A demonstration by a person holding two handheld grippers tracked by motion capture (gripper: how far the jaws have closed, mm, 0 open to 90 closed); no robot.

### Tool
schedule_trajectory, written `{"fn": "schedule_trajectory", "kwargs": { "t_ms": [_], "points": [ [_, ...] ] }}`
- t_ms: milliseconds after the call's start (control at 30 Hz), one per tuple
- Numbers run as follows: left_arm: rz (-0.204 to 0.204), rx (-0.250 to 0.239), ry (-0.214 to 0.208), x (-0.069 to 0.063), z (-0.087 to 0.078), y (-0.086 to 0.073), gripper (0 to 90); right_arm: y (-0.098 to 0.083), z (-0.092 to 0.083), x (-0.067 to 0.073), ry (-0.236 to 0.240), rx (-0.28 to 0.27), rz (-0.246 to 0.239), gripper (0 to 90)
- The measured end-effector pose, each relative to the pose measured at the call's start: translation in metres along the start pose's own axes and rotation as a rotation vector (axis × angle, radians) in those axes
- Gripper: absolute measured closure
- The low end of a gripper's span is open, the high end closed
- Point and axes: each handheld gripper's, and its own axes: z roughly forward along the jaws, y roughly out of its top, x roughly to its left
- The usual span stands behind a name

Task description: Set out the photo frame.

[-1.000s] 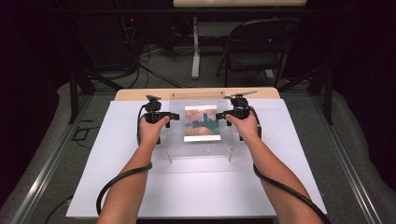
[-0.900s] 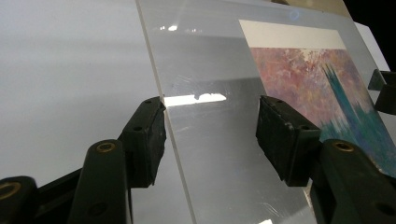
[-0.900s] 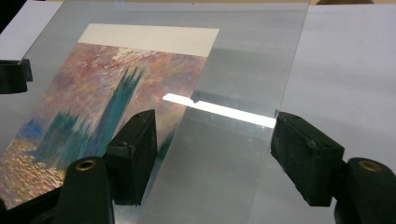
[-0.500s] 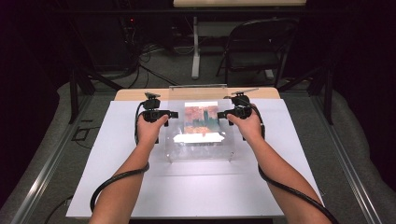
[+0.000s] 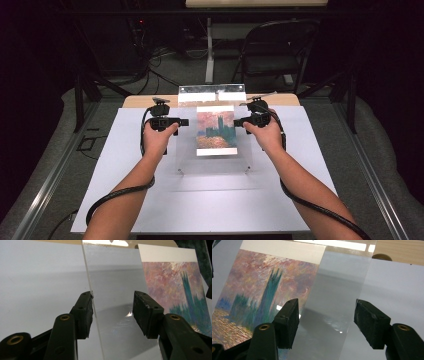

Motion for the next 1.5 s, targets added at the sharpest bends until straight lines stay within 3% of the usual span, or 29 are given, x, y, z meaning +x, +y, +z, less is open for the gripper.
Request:
{"fn": "schedule_trajectory", "kwargs": {
  "t_ms": [300,767,1000,1500],
  "points": [
    [0.039,-0.008,0.009,-0.009,-0.019,-0.003,54.3,-0.001,-0.021,0.008,-0.021,-0.022,-0.018,44.5],
    [0.076,-0.023,0.005,-0.02,-0.044,-0.01,61.0,-0.007,-0.048,0.019,-0.048,-0.031,-0.087,51.1],
    [0.102,-0.027,0.01,-0.026,-0.056,-0.015,63.3,-0.011,-0.061,0.026,-0.068,-0.032,-0.148,53.2],
    [0.142,-0.039,-0.006,-0.032,-0.077,-0.027,68.6,-0.022,-0.086,0.029,-0.016,-0.061,-0.151,56.0]
  ]
}}
